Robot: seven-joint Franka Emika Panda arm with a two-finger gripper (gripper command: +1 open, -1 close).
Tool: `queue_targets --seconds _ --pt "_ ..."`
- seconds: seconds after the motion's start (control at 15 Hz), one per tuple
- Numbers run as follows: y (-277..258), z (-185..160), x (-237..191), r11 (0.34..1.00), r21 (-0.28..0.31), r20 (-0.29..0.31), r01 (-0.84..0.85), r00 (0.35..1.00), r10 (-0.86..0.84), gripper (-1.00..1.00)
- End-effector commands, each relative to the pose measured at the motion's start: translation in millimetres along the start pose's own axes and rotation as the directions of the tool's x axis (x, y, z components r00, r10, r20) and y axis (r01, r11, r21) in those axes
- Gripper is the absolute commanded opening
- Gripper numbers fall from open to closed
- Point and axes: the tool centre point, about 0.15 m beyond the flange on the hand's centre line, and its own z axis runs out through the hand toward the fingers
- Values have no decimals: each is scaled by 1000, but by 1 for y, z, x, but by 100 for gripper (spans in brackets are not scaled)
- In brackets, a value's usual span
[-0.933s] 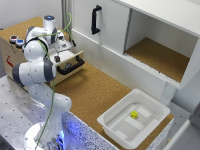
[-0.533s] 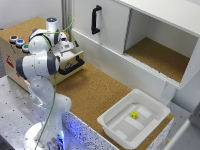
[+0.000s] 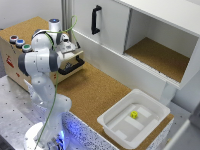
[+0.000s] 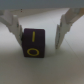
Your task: Put the purple block on top of the drawer
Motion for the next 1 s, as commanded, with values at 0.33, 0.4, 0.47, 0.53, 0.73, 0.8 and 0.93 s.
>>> queue_targets --seconds 0.33,0.4,0.47,0.53,0.73,0.8,0.93 --pt "9 -70 -4 991 -42 30 -130 991 131 -100" --pt "9 -90 2 990 -52 11 -131 991 131 -100" --pt "7 -111 11 990 -69 -9 -127 992 127 -100" --pt "5 -131 22 991 -73 -20 -116 993 114 -100" --pt "-10 -173 63 997 -66 -32 -50 998 48 -100" --pt "-16 -174 78 999 -45 -16 -18 1000 17 -100" --pt "-31 -164 106 999 -26 32 48 998 -47 -100"
